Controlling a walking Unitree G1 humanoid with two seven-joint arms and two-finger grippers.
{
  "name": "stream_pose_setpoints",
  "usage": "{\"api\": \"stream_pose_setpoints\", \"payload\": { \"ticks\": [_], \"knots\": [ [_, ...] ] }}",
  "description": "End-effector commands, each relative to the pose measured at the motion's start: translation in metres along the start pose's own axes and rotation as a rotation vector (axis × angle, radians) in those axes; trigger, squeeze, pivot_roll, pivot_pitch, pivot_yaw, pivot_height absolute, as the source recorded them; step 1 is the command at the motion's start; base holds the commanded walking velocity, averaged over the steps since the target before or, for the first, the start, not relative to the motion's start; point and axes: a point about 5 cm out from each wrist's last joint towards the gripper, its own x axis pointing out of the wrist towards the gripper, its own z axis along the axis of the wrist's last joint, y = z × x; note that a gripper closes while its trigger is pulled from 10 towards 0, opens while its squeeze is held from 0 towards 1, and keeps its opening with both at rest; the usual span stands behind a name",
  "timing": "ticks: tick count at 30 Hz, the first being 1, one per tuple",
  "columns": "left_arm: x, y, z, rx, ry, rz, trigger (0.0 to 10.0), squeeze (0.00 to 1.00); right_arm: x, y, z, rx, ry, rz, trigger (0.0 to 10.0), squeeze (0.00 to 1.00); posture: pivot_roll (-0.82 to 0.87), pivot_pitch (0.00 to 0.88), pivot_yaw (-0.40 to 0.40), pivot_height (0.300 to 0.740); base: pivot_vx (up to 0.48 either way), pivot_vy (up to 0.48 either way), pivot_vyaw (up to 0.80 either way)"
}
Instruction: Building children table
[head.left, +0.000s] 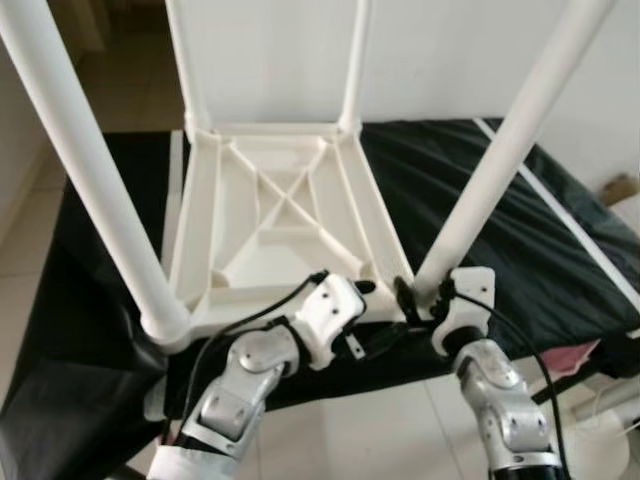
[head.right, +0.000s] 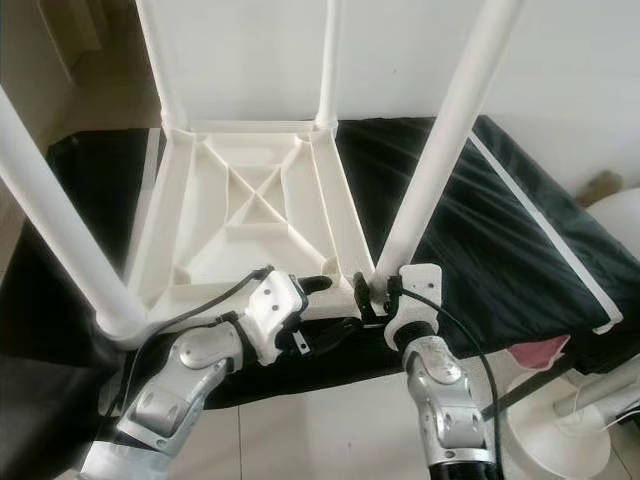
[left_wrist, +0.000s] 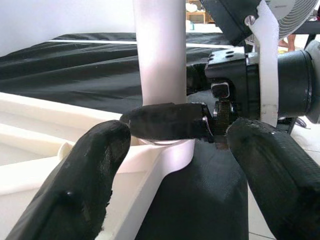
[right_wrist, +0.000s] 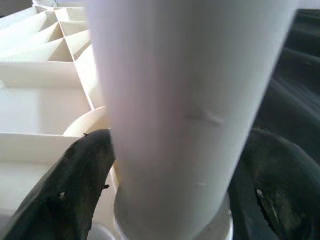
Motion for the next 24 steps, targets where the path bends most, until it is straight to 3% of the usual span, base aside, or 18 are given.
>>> {"api": "stream_pose_setpoints", "payload": {
  "ticks": [1, 6, 15, 16, 19, 20, 21, 22, 24],
  "knots": [
    [0.001, 0.0, 0.001, 0.007, 0.003, 0.015, 10.0, 0.0, 0.002, -0.004, 0.001, -0.014, -0.003, 0.045, 10.0, 0.0, -0.01, 0.04, -0.061, 0.74, 0.0, 0.0, 0.0],
    [0.0, 0.0, 0.0, 0.008, 0.009, 0.018, 10.0, 0.0, 0.007, -0.013, 0.009, -0.07, -0.013, 0.135, 10.0, 0.0, -0.01, 0.041, -0.061, 0.74, 0.0, 0.0, 0.0],
    [0.0, 0.001, -0.002, 0.055, 0.032, 0.008, 10.0, 0.0, 0.015, -0.013, 0.015, -0.128, -0.007, 0.344, 10.0, 0.0, 0.0, 0.033, -0.062, 0.74, 0.0, 0.0, 0.0],
    [0.0, 0.001, -0.002, 0.057, 0.034, 0.01, 10.0, 0.0, 0.016, -0.012, 0.015, -0.137, 0.002, 0.38, 7.6, 0.0, 0.01, 0.033, -0.062, 0.74, 0.0, 0.0, 0.0],
    [-0.001, 0.002, -0.002, 0.058, 0.034, 0.011, 10.0, 0.0, 0.017, -0.012, 0.014, -0.142, 0.009, 0.402, 7.6, 0.0, 0.01, 0.033, -0.062, 0.74, 0.0, 0.0, 0.0],
    [-0.001, 0.002, -0.002, 0.06, 0.034, 0.013, 10.0, 0.0, 0.017, -0.012, 0.014, -0.152, 0.012, 0.417, 3.1, 0.0, 0.01, 0.033, -0.064, 0.74, 0.0, 0.0, 0.0],
    [-0.001, 0.002, -0.002, 0.06, 0.034, 0.013, 10.0, 0.0, 0.017, -0.012, 0.014, -0.152, 0.012, 0.417, 3.1, 0.0, 0.01, 0.033, -0.064, 0.74, 0.0, 0.0, 0.0],
    [-0.001, 0.003, -0.001, 0.062, 0.034, 0.016, 10.0, 0.0, 0.018, -0.013, 0.013, -0.159, 0.018, 0.422, 0.0, 0.0, 0.01, 0.035, -0.065, 0.74, 0.0, 0.0, 0.0],
    [-0.001, 0.004, -0.001, 0.064, 0.034, 0.02, 10.0, 0.0, 0.017, -0.015, 0.012, -0.159, 0.026, 0.425, 0.0, 0.0, 0.02, 0.036, -0.067, 0.74, 0.0, 0.0, 0.0]
  ]
}}
